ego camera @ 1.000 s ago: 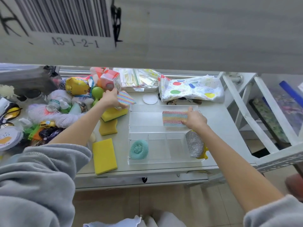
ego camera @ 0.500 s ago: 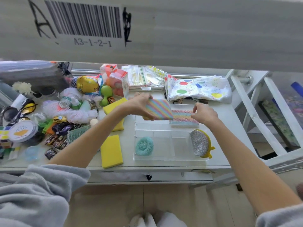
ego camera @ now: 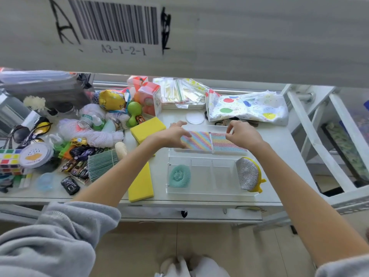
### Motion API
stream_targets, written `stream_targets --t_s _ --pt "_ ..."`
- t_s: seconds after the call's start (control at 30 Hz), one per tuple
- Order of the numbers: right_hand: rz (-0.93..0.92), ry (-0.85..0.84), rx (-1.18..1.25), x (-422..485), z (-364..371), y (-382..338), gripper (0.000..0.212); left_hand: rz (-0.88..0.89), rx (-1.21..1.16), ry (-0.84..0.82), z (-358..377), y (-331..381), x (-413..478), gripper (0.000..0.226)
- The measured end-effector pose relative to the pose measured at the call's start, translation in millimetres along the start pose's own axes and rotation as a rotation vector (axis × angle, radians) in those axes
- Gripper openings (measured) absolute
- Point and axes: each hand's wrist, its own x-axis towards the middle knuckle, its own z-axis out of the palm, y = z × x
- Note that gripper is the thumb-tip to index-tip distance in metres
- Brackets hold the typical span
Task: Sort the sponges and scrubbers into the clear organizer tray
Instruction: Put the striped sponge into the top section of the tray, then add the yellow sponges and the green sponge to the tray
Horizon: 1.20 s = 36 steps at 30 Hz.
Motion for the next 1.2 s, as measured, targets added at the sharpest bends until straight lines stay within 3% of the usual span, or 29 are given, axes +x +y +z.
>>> stream_targets --t_s 0.07,0.13,0.23,0.33,0.43,0.53,0.67,0.77,1.0,1.2 --pt "-0.016 -0.001 0.003 0.7 -0.2 -5.8 0.019 0.016 -0.081 0.051 -1.8 -8.0 -5.5 0.05" --pt "-0.024 0.001 0.005 0.5 -0.6 -11.6 0.02 0.011 -0.192 0.211 -9.8 -23.2 -12.9 0.042" --pt "-0.043 0.002 -0.003 -1.8 -0.8 -20.6 0.023 -0.161 -0.184 0.378 -19.0 -63.8 -18.9 0.046" --pt "-0.064 0.007 0.01 -3.7 1.1 -28.8 0.023 -0.377 -0.073 0.234 -15.5 -98.4 -19.0 0.08" --pt "-0.065 -0.002 0.029 -5.7 5.1 -35.3 0.021 -0.465 -0.041 0.133 -6.7 -114.6 -15.6 0.103" --pt "-0.062 -0.008 0.046 -7.7 9.3 -38.2 0.02 -0.495 -0.093 0.138 -2.1 -121.4 -12.3 0.097" --pt "-0.032 -0.004 0.059 -11.7 6.6 -32.5 0.021 -0.514 -0.133 0.267 -10.7 -119.3 -21.4 0.089" --pt "-0.027 0.001 0.066 -14.1 0.4 -25.6 0.022 -0.452 -0.11 0.343 -27.2 -100.1 -35.5 0.087" --pt "-0.008 0.046 0.087 -21.7 -16.7 -1.4 0.021 -0.076 -0.122 0.251 -22.8 16.7 -11.8 0.087" --pt "0.066 0.094 0.112 -32.2 -35.7 41.3 0.018 0.01 -0.215 0.182 14.5 89.2 31.2 0.086"
